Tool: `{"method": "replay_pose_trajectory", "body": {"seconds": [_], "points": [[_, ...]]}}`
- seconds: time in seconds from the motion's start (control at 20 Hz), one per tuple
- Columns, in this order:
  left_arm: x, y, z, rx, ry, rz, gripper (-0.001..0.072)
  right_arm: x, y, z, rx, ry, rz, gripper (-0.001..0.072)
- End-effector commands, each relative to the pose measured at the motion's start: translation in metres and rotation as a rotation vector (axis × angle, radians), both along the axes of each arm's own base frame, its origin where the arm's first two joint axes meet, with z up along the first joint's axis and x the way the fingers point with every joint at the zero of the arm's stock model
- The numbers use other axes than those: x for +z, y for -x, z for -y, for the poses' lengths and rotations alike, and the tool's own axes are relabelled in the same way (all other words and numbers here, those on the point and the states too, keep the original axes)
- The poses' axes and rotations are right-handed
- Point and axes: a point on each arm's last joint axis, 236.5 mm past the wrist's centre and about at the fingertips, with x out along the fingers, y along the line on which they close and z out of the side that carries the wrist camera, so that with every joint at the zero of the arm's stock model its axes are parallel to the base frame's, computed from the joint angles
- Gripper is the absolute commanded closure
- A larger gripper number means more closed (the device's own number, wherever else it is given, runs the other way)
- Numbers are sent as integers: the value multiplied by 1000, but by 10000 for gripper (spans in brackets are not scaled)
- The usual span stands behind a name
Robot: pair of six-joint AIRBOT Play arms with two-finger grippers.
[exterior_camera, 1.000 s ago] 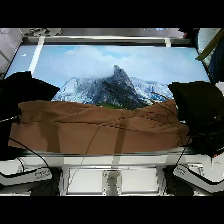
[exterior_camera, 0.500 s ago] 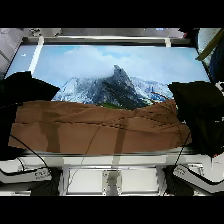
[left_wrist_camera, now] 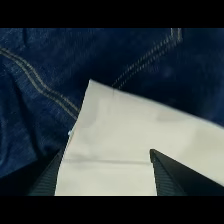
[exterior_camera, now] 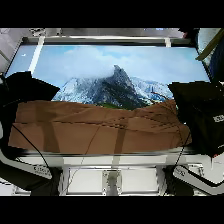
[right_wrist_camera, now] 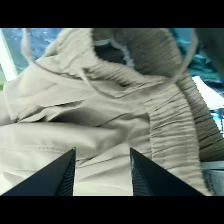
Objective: Fold the clothes and pants, and hang the long-sleeved shirts on hangers.
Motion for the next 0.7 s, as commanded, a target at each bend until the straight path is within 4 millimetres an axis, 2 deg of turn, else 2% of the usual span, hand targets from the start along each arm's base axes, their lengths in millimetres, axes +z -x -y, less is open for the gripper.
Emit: {"method": "replay_pose_trajectory", "body": {"seconds": [0.0, 0.2, 0.25, 0.35, 0.5, 0.65], "points": [[-19, 4, 4, 62, 174, -3, 130, 1, 0, -7, -12, -17, -17, 326], [-29, -4, 10, 68, 276, 53, 263, 1, -1, -6, -37, -23, -24, 326], [-29, -7, 11, 49, 274, 61, 369, 1, -1, -6, -42, -25, -27, 326], [-24, -15, 10, 29, 258, 84, 687, 1, -1, -6, -42, -26, -27, 326], [1, -32, 1, 14, 217, 151, 700, 1, -1, -6, -42, -24, -28, 327], [43, -49, -11, 0, 157, 243, 700, -4, -3, 7, -57, 31, -20, 327]]}}
